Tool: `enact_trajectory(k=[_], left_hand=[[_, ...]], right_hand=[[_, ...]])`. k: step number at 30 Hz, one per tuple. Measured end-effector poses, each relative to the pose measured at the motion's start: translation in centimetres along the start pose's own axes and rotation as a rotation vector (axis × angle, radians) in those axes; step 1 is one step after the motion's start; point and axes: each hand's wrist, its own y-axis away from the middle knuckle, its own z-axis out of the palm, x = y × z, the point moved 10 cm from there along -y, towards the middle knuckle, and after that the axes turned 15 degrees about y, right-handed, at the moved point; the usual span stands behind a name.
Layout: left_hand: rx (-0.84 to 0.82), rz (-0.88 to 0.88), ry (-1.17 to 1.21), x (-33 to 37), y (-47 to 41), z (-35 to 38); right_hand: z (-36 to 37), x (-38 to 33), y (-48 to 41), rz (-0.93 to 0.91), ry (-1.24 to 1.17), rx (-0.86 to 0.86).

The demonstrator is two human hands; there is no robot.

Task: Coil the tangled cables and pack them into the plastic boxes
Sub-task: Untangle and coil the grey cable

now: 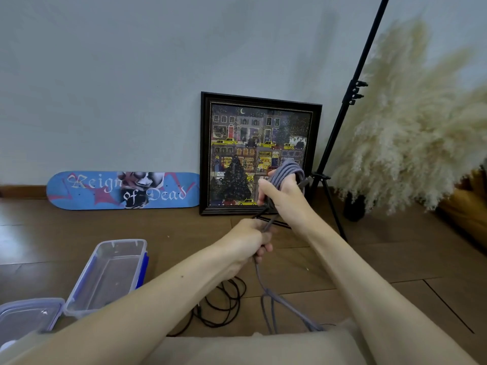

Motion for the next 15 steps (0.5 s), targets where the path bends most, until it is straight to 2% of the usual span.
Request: enact_trajectory(k=[3,5,8,11,15], left_hand=[[-0.006,0.001,0.02,0.9,0.0,-0.5],[0.002,0.016,-0.061,1.8,0.0,-1.4],[-0.013,0.108,-0.345,4.0,0.0,-2.6],[-0.055,0.302,-0.754,6.0,0.1,-2.5],[-0.126,0.42,-1.053,6.8,0.6,-2.0]], right_hand=[[0.5,0.3,-0.2,-0.025,0.284,0.004],[0.8,0.3,-0.1,-0.029,0.521,-0.013],[1.4,0.6,-0.1,0.005,0.671,-0.081],[2.5,0.7,-0.1,0.017,0.715,-0.158],[4.4,1.4,0.2,-0.001,0.835,-0.313]])
